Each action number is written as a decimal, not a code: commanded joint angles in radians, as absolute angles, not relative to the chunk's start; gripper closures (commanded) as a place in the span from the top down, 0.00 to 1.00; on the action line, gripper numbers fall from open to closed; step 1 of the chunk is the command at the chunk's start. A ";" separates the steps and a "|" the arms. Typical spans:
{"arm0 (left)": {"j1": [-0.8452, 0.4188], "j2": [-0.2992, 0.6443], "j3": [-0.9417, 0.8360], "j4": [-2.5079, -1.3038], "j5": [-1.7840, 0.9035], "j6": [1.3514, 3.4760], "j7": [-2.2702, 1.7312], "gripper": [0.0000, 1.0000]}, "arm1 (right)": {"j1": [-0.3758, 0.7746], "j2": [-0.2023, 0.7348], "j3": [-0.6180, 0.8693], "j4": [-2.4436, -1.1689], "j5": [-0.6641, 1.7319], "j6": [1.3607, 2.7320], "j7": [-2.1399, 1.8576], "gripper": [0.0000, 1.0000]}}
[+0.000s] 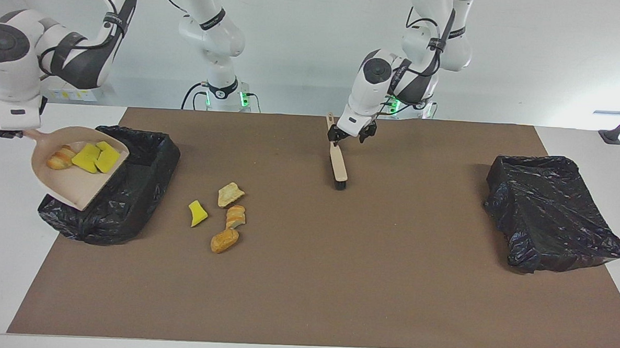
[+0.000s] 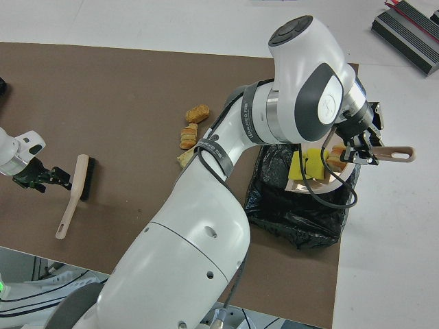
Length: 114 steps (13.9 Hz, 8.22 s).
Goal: Sweep and dump trash in bin
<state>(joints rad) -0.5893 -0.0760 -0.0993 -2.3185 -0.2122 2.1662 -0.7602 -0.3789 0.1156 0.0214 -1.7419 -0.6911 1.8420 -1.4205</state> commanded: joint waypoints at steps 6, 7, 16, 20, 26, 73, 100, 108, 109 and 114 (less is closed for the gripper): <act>-0.278 -0.224 -0.095 -2.203 -0.140 1.885 -0.418 1.00 | -0.244 0.042 0.028 -1.830 -1.012 1.749 -1.295 0.00; -0.229 -0.229 -0.097 -2.197 -0.137 1.884 -0.352 1.00 | -0.241 0.034 0.028 -1.847 -1.014 1.749 -1.290 0.00; -0.012 -0.186 -0.094 -1.843 -0.071 1.640 -0.101 1.00 | -0.242 -0.027 0.034 -1.773 -0.797 1.766 -1.519 0.00; 0.003 -0.192 -0.089 -1.721 -0.066 1.516 -0.098 1.00 | -0.235 -0.044 0.037 -1.773 -0.608 1.746 -1.513 0.00; 0.005 -0.150 -0.074 -1.674 -0.049 1.506 -0.091 1.00 | -0.233 -0.057 0.066 -1.782 -0.425 1.691 -1.332 0.00; -0.017 -0.118 -0.083 -1.677 -0.057 1.682 -0.089 1.00 | 0.547 0.244 0.091 -1.736 0.265 1.878 0.489 1.00; -0.477 0.387 -0.120 -1.649 -0.035 2.088 -0.545 1.00 | 0.747 -0.064 0.084 -2.230 0.265 2.057 0.733 0.00; -0.526 0.408 -0.118 -1.704 -0.032 2.115 -0.534 0.91 | 0.543 -0.161 0.083 -2.253 0.177 1.885 0.810 0.00; -0.526 0.413 -0.118 -1.704 -0.032 2.120 -0.534 0.85 | 0.507 -0.155 0.084 -2.255 0.140 1.885 0.802 0.00; -0.534 0.414 -0.118 -1.694 -0.025 2.100 -0.534 0.00 | 0.358 -0.117 0.084 -2.246 0.038 1.887 0.700 0.00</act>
